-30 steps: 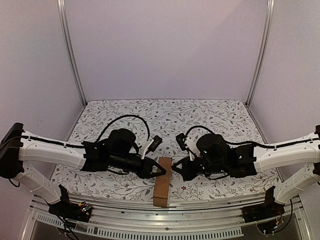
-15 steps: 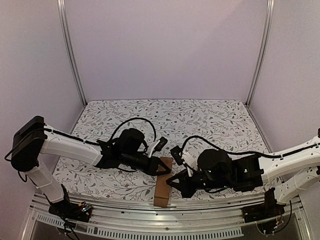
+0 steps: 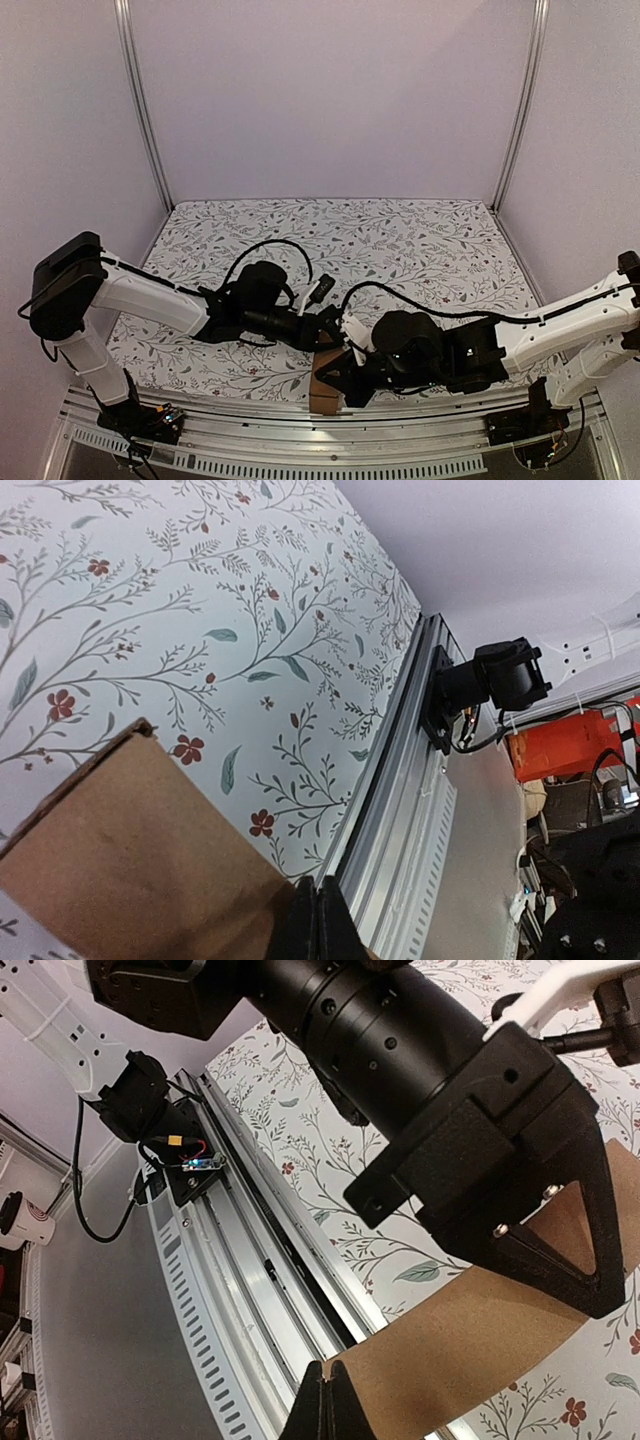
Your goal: Fold the paper box
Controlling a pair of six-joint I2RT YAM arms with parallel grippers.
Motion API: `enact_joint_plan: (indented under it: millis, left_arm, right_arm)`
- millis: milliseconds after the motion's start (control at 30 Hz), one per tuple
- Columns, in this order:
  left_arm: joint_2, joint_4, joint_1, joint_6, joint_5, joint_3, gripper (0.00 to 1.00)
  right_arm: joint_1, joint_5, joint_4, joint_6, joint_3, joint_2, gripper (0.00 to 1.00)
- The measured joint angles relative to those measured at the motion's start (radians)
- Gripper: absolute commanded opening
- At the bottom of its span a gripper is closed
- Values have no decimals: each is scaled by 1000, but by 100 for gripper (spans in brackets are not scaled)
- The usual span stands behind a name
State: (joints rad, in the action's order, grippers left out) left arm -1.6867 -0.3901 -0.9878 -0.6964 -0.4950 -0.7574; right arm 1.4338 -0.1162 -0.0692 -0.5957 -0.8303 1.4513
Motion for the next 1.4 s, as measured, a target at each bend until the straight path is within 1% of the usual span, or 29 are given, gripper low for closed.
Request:
enact_joint_plan:
  millis: [200,333,433,600,767,933,1033,1133,1267,1400]
  left_arm:
    - [4,-28,0,-8,1,19,0]
    - [4,-43,1,-11,1,27,0]
    - [4,-50,1,-13,-5,32,0]
    - [4,-56,2,-14,-5,35,0]
    - [4,-56,2,-14,-5,35,0]
    - [4,-56,2,-14,-5,35,0]
    - [4,-56,2,-14,-5,35,0]
    - [4,-56,2,-14,-4,36,0]
    - [4,-58,2,-14,-6,37,0]
    - [5,-59,2,-15,-13,37,0]
  right_arm:
    - [8,3,-37,-5,0,63,0]
    - [22,0,-80,-28,7,140,0]
    - [32,-13,-105,-39,6,150,0]
    - [40,-36,-96,-42,6,142,0]
    - [46,-47,-23,-11,-11,92,0]
    - [47,-47,-10,10,-35,26,0]
    - [47,-47,-10,13,-36,24,0]
    - [47,-53,-14,9,-36,61,0]
    - [47,-55,-40,-5,-30,162,0]
    - [47,-54,-80,-21,-32,179,0]
